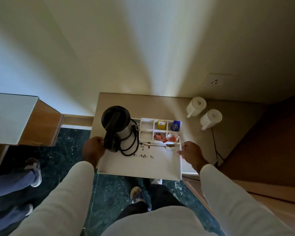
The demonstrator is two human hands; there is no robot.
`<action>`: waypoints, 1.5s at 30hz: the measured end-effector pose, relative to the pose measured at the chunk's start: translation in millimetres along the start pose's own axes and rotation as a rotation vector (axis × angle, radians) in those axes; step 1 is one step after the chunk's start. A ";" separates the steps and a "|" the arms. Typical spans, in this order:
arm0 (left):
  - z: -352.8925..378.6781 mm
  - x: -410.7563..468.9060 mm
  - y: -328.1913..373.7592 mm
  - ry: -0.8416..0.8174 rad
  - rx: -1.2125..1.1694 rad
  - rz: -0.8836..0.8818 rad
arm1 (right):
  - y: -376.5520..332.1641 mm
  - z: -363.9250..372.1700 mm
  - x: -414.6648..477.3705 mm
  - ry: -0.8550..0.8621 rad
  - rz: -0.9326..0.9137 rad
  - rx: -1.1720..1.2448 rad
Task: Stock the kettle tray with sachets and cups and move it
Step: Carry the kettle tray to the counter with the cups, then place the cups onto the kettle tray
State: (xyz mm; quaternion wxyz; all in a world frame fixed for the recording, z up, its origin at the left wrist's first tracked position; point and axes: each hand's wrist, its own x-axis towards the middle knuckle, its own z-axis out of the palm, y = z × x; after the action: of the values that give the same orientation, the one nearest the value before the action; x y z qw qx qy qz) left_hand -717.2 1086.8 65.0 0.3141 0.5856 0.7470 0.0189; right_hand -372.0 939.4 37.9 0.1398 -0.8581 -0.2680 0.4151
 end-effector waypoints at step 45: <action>74.5 -22.9 -25.4 -0.137 0.575 0.639 | -88.9 -39.1 -7.8 0.130 -0.290 0.629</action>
State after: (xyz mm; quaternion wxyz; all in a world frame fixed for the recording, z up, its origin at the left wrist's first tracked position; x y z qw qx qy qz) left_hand -699.9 1033.2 5.4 0.1655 0.8511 0.4803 -0.1324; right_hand -375.8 1006.9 108.1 0.4716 -0.7507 -0.2365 0.3976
